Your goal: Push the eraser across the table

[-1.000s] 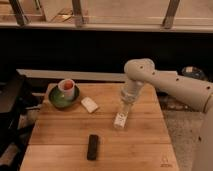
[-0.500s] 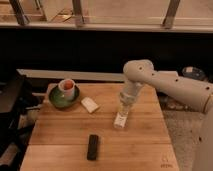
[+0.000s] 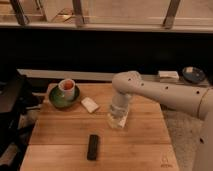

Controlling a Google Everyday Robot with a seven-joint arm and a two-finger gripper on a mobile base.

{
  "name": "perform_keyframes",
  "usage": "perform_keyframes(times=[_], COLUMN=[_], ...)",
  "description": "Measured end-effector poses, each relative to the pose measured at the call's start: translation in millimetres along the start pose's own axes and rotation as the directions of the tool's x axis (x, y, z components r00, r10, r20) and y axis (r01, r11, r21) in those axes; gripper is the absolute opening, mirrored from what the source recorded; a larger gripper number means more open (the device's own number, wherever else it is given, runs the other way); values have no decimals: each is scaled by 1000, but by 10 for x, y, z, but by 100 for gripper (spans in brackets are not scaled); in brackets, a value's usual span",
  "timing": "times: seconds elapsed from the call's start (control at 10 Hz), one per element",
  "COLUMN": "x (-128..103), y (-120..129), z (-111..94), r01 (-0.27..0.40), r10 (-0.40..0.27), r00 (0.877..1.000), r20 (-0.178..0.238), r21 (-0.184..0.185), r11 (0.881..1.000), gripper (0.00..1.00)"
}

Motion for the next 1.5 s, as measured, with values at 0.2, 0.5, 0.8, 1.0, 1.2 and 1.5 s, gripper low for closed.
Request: perform_keyframes(times=[0.2,0.5,0.8,1.0,1.2,1.5], x=[54,70,70,123,158,175], y=[240,230,233,239,280,308], z=[210,204,238,408,645,880], r01=[50,47,45,27,5,-13], r10=[-51,-49,-47,-32,-14,-3], r00=[998,998,998,998,997,996], r20=[-34,-36,-39,-58,-78,-89], r21=[-47,-47,-50,-75,-118,-180], r11=[998,998,998,997,993,984], gripper=[0,0,0,0,0,0])
